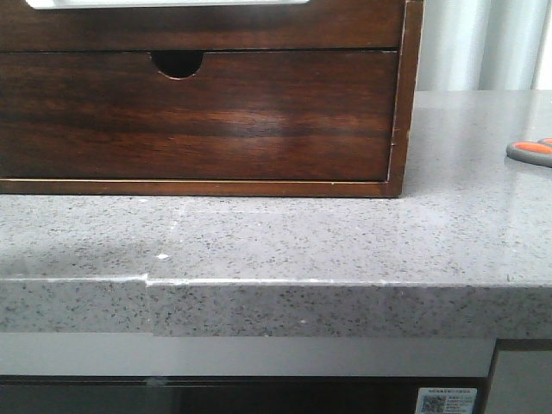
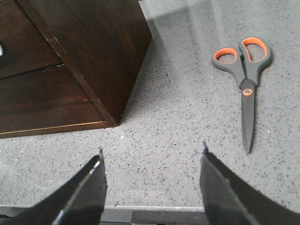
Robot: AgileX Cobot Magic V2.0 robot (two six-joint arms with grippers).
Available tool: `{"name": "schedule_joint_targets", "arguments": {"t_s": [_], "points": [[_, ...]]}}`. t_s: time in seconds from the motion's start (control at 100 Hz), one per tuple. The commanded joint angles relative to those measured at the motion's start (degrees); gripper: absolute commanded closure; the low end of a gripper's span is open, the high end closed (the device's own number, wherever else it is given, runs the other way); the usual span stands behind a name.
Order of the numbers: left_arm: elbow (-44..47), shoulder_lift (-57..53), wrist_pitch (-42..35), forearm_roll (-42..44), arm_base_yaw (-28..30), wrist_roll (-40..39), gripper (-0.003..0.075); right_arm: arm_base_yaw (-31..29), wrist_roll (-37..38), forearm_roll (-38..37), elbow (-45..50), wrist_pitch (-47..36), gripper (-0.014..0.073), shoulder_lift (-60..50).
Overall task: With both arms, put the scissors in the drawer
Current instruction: 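Grasp the white drawer handle with the left gripper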
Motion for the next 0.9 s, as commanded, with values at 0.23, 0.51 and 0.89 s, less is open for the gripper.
{"name": "schedule_joint_targets", "arguments": {"t_s": [0.23, 0.51, 0.89], "points": [[-5.77, 11.73, 5.48, -9.94, -0.19, 1.86, 0.0227, -0.42, -0.04, -0.59, -1.94, -3.94, 0.0203, 1.07], [-8.30, 15.79, 5.09, -9.94, -0.19, 3.25, 0.0227, -0.42, -0.04, -0.95, -1.94, -3.94, 0.0203, 1.07], [-10.20, 19.83, 4.86, -9.94, -0.19, 3.35, 0.0458, -0.42, -0.04, -1.76, -1.94, -3.94, 0.0203, 1.07]]}}
